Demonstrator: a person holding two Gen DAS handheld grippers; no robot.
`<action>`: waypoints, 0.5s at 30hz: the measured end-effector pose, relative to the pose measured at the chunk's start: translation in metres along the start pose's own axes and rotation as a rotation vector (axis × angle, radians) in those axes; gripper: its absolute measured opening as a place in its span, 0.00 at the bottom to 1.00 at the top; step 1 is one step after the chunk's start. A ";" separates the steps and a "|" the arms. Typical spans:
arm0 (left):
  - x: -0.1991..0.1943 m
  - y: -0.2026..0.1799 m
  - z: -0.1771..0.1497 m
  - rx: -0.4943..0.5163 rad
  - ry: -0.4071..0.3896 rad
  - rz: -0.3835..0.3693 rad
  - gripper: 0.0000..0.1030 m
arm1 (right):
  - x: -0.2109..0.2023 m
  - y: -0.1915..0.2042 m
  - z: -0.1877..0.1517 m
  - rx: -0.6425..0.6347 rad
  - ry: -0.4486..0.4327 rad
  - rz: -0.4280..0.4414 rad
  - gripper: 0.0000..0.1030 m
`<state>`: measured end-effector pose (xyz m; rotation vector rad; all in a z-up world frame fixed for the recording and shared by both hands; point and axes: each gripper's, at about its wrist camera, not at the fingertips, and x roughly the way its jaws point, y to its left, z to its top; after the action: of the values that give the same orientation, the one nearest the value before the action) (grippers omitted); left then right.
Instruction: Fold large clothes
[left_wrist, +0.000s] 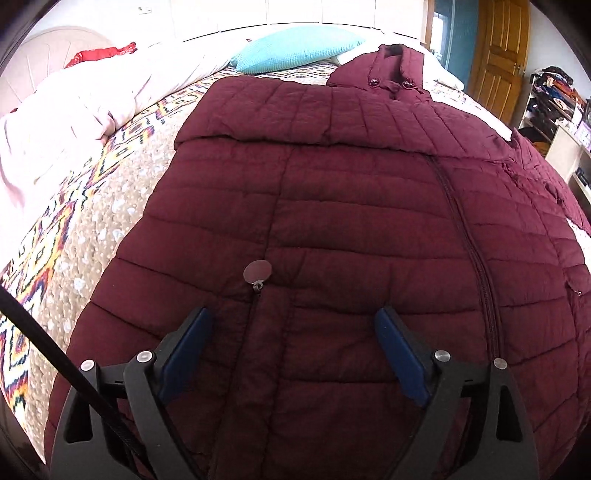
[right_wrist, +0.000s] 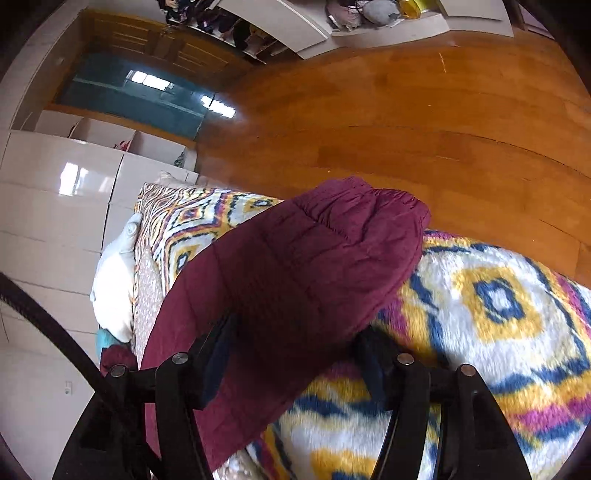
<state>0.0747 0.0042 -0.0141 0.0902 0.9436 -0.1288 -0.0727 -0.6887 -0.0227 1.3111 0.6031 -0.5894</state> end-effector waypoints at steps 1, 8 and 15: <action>0.000 -0.001 -0.001 0.005 -0.001 0.007 0.88 | 0.001 0.000 0.002 0.009 -0.007 0.002 0.61; 0.002 0.002 -0.001 -0.009 -0.005 -0.015 0.89 | -0.044 0.083 -0.003 -0.252 -0.101 -0.015 0.15; 0.000 0.006 -0.002 -0.024 -0.013 -0.040 0.89 | -0.091 0.252 -0.118 -0.657 -0.057 0.163 0.14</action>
<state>0.0746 0.0103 -0.0151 0.0482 0.9341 -0.1547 0.0302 -0.5266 0.1980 0.7111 0.5706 -0.2545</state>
